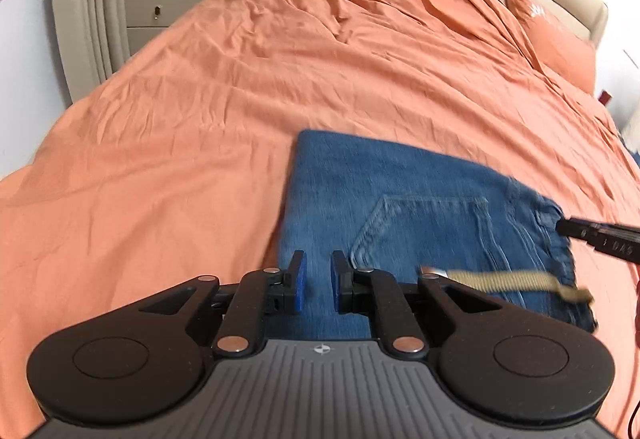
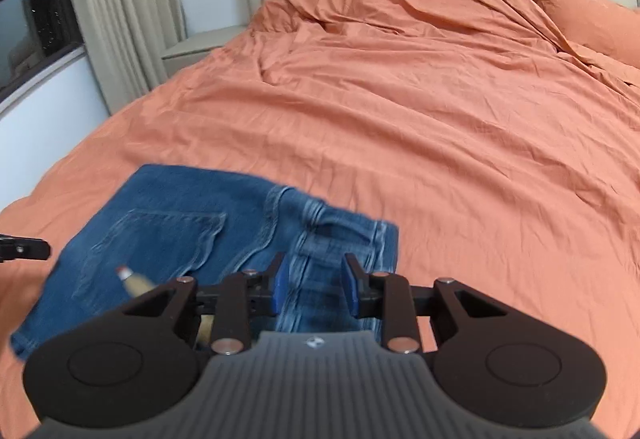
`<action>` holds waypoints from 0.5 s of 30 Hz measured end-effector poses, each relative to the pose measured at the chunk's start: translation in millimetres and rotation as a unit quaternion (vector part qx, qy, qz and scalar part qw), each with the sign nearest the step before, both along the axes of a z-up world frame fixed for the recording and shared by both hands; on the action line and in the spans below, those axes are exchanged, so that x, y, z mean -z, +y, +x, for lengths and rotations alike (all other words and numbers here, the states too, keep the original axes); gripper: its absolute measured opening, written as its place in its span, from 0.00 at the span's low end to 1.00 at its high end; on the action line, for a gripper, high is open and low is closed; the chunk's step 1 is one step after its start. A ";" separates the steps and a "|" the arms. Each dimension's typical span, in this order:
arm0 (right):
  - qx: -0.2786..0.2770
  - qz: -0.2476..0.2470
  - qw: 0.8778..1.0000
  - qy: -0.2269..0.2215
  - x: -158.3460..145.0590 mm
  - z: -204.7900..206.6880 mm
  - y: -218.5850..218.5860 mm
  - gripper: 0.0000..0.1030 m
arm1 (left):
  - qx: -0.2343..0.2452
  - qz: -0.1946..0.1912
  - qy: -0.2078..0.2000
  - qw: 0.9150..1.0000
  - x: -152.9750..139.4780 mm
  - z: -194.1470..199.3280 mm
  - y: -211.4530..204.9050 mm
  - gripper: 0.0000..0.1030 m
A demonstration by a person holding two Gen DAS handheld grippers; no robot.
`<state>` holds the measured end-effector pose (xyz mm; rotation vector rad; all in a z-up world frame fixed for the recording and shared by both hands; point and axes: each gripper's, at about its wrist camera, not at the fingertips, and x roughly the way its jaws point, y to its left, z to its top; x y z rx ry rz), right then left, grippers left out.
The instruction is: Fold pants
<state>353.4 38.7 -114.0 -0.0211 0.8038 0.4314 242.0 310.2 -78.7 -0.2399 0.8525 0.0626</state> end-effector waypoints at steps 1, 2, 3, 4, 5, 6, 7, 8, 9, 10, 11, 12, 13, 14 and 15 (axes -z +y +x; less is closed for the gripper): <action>0.004 -0.005 1.000 0.004 4.6 6.2 1.6 0.23 | -0.002 -0.001 -0.003 1.000 2.1 3.2 0.6 0.14; 0.006 -0.007 1.000 0.012 11.0 12.7 2.7 0.23 | -0.002 -0.002 -0.005 1.000 4.5 6.2 1.1 0.14; 0.006 -0.013 1.000 0.020 18.0 18.3 3.7 0.23 | -0.002 -0.001 -0.004 1.000 6.9 8.9 1.3 0.14; 0.009 -0.022 0.999 0.025 24.4 22.3 5.0 0.23 | -0.002 0.001 -0.004 1.000 8.9 10.7 0.8 0.14; 0.012 -0.027 0.999 0.030 30.5 26.3 4.9 0.24 | -0.001 0.003 -0.002 1.000 11.0 12.5 0.9 0.14; 0.014 -0.023 0.999 0.037 33.9 29.4 3.9 0.25 | -0.001 0.007 0.001 1.000 12.7 13.7 1.0 0.14; 0.018 -0.017 0.999 0.043 36.7 31.5 1.9 0.26 | -0.002 0.010 0.002 1.000 13.2 13.7 -0.4 0.14; 0.022 -0.010 0.998 0.049 37.5 34.2 -0.5 0.28 | -0.003 0.013 0.003 1.000 12.9 13.8 -1.5 0.14; 0.023 -0.006 0.998 0.055 38.0 36.8 -2.2 0.28 | -0.005 0.017 0.002 1.000 11.0 12.9 -3.3 0.14; 0.023 -0.005 0.998 0.057 36.5 37.5 -2.9 0.28 | -0.007 0.018 -0.001 1.000 7.6 11.8 -5.0 0.14; 0.020 -0.008 0.998 0.058 35.0 37.1 -2.3 0.28 | -0.006 0.018 -0.005 1.000 2.2 10.6 -7.0 0.14; 0.018 -0.012 0.998 0.057 31.6 35.6 -1.5 0.29 | -0.004 0.019 -0.012 1.000 -5.2 8.8 -9.5 0.14; 0.016 -0.013 0.998 0.054 27.1 33.6 -0.7 0.29 | -0.002 0.024 -0.020 1.000 -14.3 6.5 -12.4 0.14; 0.015 -0.010 0.999 0.049 20.5 30.1 -1.9 0.29 | 0.001 0.031 -0.028 0.999 -23.4 4.7 -15.8 0.14; 0.014 -0.004 0.999 0.041 13.1 25.1 -3.5 0.29 | 0.004 0.042 -0.037 0.998 -35.7 0.6 -20.3 0.14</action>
